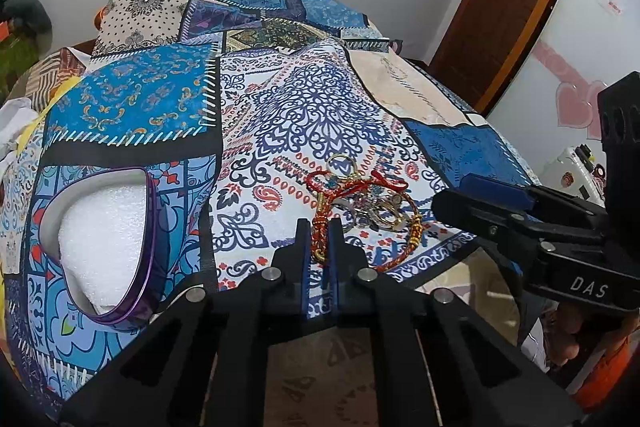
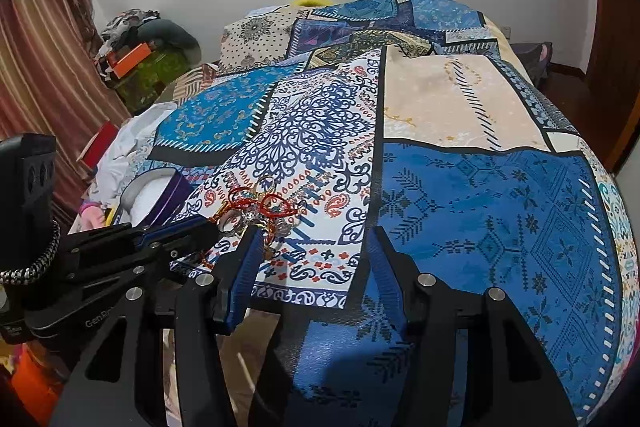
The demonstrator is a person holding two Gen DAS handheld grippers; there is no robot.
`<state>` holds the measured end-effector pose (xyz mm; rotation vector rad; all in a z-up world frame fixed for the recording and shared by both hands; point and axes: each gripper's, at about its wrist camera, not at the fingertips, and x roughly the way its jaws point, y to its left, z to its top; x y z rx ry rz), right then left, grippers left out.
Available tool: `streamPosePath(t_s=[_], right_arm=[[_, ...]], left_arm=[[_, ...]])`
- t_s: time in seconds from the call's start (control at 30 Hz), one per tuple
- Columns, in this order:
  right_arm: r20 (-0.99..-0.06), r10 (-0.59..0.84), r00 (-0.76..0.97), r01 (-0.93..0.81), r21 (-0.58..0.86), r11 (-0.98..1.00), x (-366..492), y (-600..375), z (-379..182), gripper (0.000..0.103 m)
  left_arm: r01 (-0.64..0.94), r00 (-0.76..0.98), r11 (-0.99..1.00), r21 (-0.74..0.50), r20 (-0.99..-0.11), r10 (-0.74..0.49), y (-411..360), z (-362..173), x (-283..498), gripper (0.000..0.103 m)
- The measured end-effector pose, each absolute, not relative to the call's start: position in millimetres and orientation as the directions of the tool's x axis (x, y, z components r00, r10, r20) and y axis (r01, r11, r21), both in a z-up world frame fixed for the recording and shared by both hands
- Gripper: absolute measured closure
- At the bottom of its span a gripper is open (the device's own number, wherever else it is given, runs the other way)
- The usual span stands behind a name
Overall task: Organize jewelry
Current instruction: 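Grasp the red beaded bracelet with the left tool while the right tool grasps a gold ring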
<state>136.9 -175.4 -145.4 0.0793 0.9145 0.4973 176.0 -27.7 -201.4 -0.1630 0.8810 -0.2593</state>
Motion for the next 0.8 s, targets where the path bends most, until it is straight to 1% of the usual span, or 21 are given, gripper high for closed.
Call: streamPosePath(t_s=[0.1,0.23,0.47,0.6,0.63,0.7,0.8], right_arm=[[-0.740,0.448,0.502,-0.387,0.272,0.881,135.4,-174.1,-144.9,0.055],[-0.746,0.460,0.482,-0.404,0.276,0.872,134.9,-171.4,-145.2,0.062],[-0.750,0.463,0.473,-0.436,0.257,0.862,131.2,-159.6,-144.0,0.062],[-0.755,0.465,0.462,-0.449,0.253,0.857,132.5,-152.8,-145.4,0.063],[-0.757,0.466,0.457,-0.456,0.250,0.854,132.9,-150.1,-146.1,0.064],[-0.763,0.469,0.445,-0.469,0.248,0.848,133.7,-145.1,-147.2,0.070],[-0.774,0.469,0.426,-0.484,0.243,0.841,135.8,-136.9,-151.4,0.074]], left_arm=[[0.164,0.628,0.959,-0.231,-0.726,-0.282,-29.3,-194.5,171.1,0.097],[0.171,0.658,0.956,-0.237,-0.695,-0.290,-26.5,-181.0,165.1,0.097],[0.143,0.710,0.959,-0.246,-0.649,-0.273,-8.8,-161.6,156.1,0.097],[0.118,0.723,0.960,-0.253,-0.641,-0.257,5.2,-159.4,152.5,0.097],[0.113,0.724,0.960,-0.255,-0.641,-0.255,8.2,-160.1,152.0,0.097],[0.100,0.721,0.960,-0.260,-0.646,-0.250,13.9,-163.3,151.6,0.097],[0.086,0.711,0.958,-0.272,-0.657,-0.250,19.0,-169.7,151.9,0.097]])
